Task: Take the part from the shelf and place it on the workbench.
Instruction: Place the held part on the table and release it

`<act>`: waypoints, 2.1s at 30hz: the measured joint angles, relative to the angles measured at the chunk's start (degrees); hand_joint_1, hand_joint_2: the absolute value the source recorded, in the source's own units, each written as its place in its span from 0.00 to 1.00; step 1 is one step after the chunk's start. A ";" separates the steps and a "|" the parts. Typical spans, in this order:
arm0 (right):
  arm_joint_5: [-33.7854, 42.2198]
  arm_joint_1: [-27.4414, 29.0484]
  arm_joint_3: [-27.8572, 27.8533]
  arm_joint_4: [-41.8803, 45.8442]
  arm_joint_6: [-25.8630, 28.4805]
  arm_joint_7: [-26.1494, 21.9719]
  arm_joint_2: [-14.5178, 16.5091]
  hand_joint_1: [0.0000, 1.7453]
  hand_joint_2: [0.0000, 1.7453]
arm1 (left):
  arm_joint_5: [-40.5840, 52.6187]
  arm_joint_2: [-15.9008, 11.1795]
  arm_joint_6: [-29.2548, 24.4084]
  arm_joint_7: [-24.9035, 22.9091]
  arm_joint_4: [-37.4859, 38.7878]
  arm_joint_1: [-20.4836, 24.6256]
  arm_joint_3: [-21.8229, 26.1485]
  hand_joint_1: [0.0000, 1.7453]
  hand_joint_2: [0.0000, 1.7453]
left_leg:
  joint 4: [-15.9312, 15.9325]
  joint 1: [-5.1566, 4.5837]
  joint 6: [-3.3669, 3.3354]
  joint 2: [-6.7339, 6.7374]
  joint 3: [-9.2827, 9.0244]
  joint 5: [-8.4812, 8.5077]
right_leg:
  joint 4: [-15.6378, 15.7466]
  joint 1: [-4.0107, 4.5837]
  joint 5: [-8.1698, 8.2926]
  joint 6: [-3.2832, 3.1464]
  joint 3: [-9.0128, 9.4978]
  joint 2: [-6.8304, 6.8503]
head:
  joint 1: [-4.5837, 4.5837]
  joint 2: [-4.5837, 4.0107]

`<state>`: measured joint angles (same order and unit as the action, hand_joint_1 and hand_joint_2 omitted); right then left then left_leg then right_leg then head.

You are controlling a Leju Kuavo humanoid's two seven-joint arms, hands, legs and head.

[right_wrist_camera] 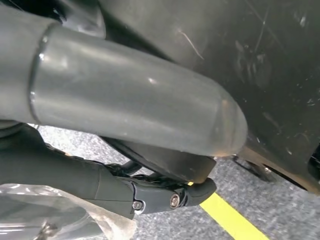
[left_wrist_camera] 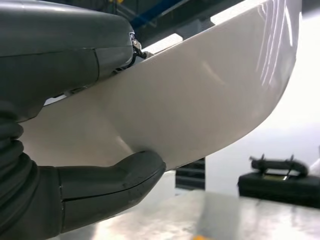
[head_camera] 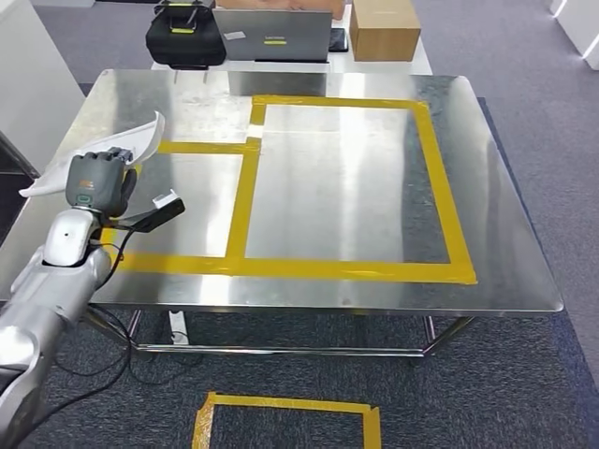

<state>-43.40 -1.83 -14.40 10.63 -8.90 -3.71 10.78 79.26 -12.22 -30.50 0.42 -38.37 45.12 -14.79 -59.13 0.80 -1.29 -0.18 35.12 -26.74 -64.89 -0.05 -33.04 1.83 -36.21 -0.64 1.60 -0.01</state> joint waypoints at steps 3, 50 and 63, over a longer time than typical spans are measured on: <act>-0.07 -0.22 0.00 0.03 -0.26 -0.40 -0.16 0.00 0.00 | 0.63 0.22 1.27 -0.33 5.07 2.66 -0.74 1.00 1.00 | -0.02 -0.18 -0.41 0.06 -0.28 -0.37 | -9.43 -0.02 -2.33 0.26 -5.68 0.04 | -0.04 -0.01; 2.97 0.42 -1.34 -0.01 1.76 0.66 0.58 0.00 0.00 | -68.41 14.40 4.80 38.16 -45.33 -34.16 -5.48 0.00 0.00 | -15.51 -0.44 1.77 0.03 3.60 -10.10 | 6.33 -0.52 6.99 -2.08 0.27 -0.18 | -0.19 -0.01; 2.23 0.04 -1.40 0.02 2.21 1.97 0.90 0.00 0.00 | -76.92 14.46 3.70 39.92 -67.33 -48.37 -10.98 0.00 0.00 | 2.40 -0.58 -1.32 0.71 -3.90 -0.81 | -4.54 -0.29 -1.49 1.21 -3.73 0.08 | -0.95 -0.02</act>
<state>-41.17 -1.79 -15.80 10.64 -6.69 -1.74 11.67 2.34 2.24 -26.80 40.33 -105.70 -3.25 -25.76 -56.73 0.22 -2.61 0.52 31.22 -27.56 -69.44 -0.34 -34.53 3.04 -39.94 -0.55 0.66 -0.02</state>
